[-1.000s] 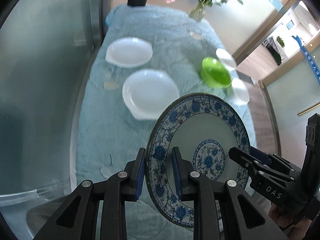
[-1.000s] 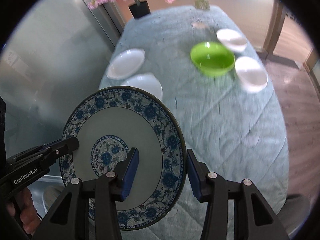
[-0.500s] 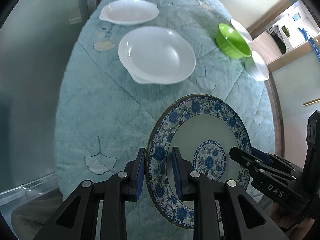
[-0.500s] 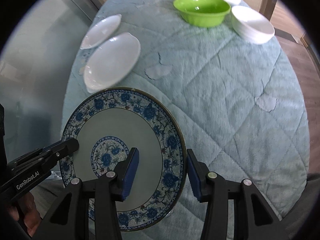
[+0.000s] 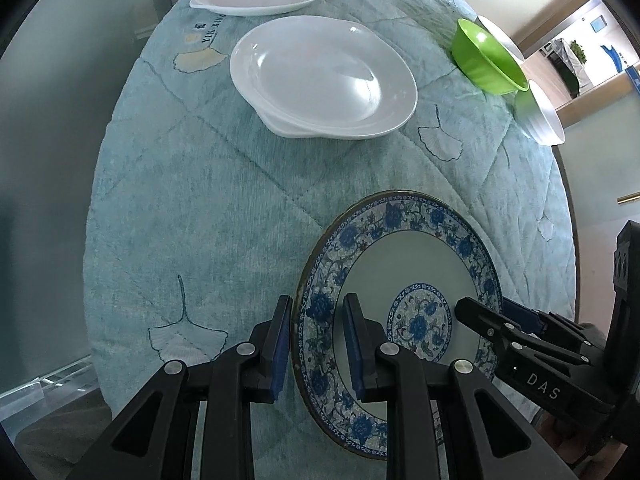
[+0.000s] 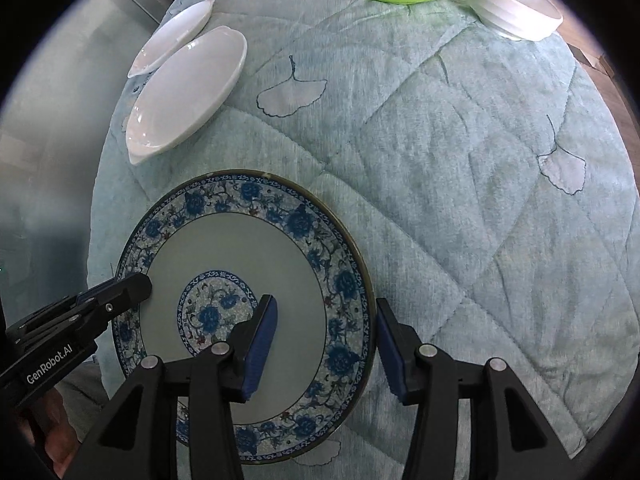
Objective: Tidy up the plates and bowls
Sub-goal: 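Lower the blue-and-white plate onto the cloth and open the left gripper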
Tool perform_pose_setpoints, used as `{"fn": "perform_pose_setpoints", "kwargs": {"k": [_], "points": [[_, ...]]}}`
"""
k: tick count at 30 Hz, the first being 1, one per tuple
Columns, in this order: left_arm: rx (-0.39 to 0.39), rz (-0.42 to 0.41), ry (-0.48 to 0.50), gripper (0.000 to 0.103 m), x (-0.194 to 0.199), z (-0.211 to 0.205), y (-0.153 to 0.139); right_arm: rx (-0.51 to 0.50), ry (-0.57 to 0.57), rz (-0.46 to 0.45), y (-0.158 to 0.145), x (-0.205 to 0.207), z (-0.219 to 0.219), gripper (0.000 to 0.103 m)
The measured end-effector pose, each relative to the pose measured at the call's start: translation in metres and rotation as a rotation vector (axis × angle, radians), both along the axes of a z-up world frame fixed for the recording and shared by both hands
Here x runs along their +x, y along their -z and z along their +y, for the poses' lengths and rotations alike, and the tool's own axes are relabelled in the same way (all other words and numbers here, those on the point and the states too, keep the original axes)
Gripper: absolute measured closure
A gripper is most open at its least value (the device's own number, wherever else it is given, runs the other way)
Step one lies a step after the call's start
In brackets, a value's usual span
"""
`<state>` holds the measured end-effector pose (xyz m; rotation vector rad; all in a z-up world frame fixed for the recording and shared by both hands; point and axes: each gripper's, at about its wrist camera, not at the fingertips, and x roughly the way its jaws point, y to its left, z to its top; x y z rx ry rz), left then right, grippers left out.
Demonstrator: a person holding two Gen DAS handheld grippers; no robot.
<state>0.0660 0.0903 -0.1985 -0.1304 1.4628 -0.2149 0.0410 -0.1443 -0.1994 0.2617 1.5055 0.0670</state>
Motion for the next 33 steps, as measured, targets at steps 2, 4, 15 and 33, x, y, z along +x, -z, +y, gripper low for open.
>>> {"fn": "perform_pose_setpoints", "kwargs": {"k": [2, 4, 15, 33], "points": [[-0.005, 0.001, 0.001, 0.081, 0.0, 0.0, 0.0, -0.006, -0.006, -0.002, 0.001, 0.0, 0.006, 0.047], [-0.013, 0.004, 0.002, 0.081, 0.001, -0.001, 0.0, -0.005, -0.015, -0.001, 0.001, 0.002, 0.009, 0.042], [0.018, -0.505, -0.121, 0.0, -0.035, 0.018, -0.135, -0.148, -0.106, -0.253, -0.089, -0.008, 0.006, 0.001], [0.107, -0.628, -0.052, 0.021, -0.003, -0.002, -0.203, -0.093, -0.173, -0.41, -0.157, 0.025, 0.004, 0.045]]}}
